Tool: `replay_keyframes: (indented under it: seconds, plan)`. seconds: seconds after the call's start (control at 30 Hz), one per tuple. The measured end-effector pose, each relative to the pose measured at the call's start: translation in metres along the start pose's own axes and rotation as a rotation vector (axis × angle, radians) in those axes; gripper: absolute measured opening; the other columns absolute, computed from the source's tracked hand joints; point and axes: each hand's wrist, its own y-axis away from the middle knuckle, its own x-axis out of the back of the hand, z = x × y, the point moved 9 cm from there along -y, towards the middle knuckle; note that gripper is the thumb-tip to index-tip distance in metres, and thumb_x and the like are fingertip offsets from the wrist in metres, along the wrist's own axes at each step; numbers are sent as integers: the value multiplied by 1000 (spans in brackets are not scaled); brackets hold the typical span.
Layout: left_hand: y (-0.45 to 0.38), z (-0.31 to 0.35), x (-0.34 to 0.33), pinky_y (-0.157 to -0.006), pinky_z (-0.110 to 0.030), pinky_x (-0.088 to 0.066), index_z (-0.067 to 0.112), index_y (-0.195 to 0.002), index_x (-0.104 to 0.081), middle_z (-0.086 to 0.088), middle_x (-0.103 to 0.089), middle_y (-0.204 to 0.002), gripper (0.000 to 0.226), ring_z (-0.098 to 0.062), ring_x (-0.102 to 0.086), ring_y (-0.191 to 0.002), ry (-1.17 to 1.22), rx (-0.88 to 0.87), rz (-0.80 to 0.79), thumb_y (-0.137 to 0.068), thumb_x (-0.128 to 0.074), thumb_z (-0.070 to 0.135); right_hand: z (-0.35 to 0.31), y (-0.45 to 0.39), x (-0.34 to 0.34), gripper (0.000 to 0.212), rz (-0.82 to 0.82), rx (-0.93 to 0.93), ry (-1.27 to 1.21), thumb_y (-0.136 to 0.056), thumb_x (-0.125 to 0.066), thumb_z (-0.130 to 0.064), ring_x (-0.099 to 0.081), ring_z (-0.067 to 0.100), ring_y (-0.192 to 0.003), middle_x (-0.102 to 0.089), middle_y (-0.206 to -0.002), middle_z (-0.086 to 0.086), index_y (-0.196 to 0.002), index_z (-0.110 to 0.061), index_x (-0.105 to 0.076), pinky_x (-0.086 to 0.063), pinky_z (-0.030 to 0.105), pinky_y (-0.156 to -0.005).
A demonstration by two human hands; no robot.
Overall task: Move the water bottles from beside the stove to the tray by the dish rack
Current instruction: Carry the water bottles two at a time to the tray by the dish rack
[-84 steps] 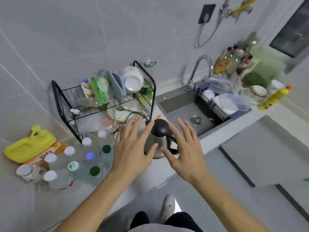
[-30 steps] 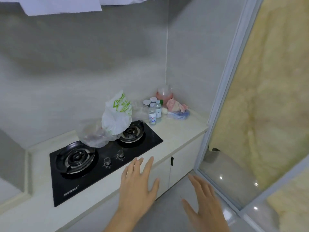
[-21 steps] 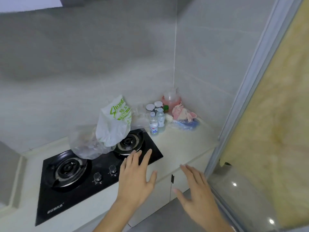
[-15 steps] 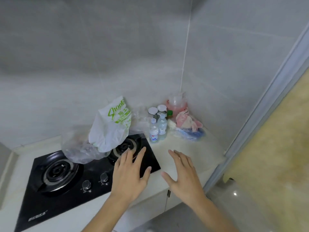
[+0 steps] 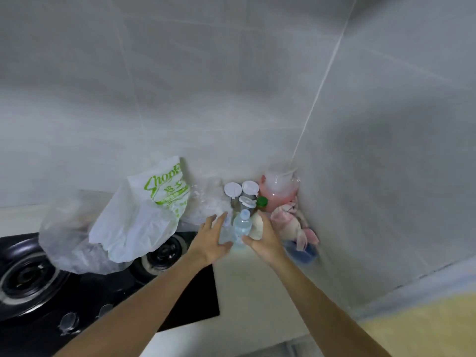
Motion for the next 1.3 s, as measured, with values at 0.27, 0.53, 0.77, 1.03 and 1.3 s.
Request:
replay_keyframes:
  seconds: [0.27,0.53,0.77,1.03,1.3]
  plan:
    - [-55,-27,-31,-107,-39,-47,21,-153,-36,-2,-52,-149,86,-27,-54,-133,176,230,30,-80,-81,16,53,-103,-59,67,-305,-68,34,-69,-88,-11,-67,20,-111,-66,-110,-13,-127,-27,-61,-53,22,-74]
    - [-61,-32,-39,-85,-33,-49,21,-117,-52,5,-62,-112,48,-22,-65,-107,133,321,126,-77,-80,17,64,-100,-74,61,-404,39,31,-79,-87,-13,-66,16,-102,-67,-113,-4,-126,-30,-52,-49,22,-82]
    - [8,-31,-22,-79,-34,-58,35,-98,-61,15,-73,-95,48,-6,-69,-89,493,376,392,-58,-88,32,40,-89,-46,53,-459,183,-36,-74,-89,-27,-71,12,-105,-72,-110,-11,-118,-32,-60,-58,31,-88]
    - [147,-7,61,-93,-39,-62,11,-113,-70,-10,-79,-109,38,-25,-76,-105,911,360,847,-80,-89,8,-98,-44,-23,53,-621,377,-386,-75,-90,-24,-74,16,-100,-76,-110,3,-121,-22,-64,-57,21,-73]
    - [362,18,134,-79,-26,-58,27,-115,-75,-1,-81,-109,27,-18,-77,-101,1023,345,1300,-88,-81,31,-249,146,-98,43,-1072,348,-697,-90,-71,-41,-68,26,-124,-74,-128,5,-130,-25,-68,-53,46,-106]
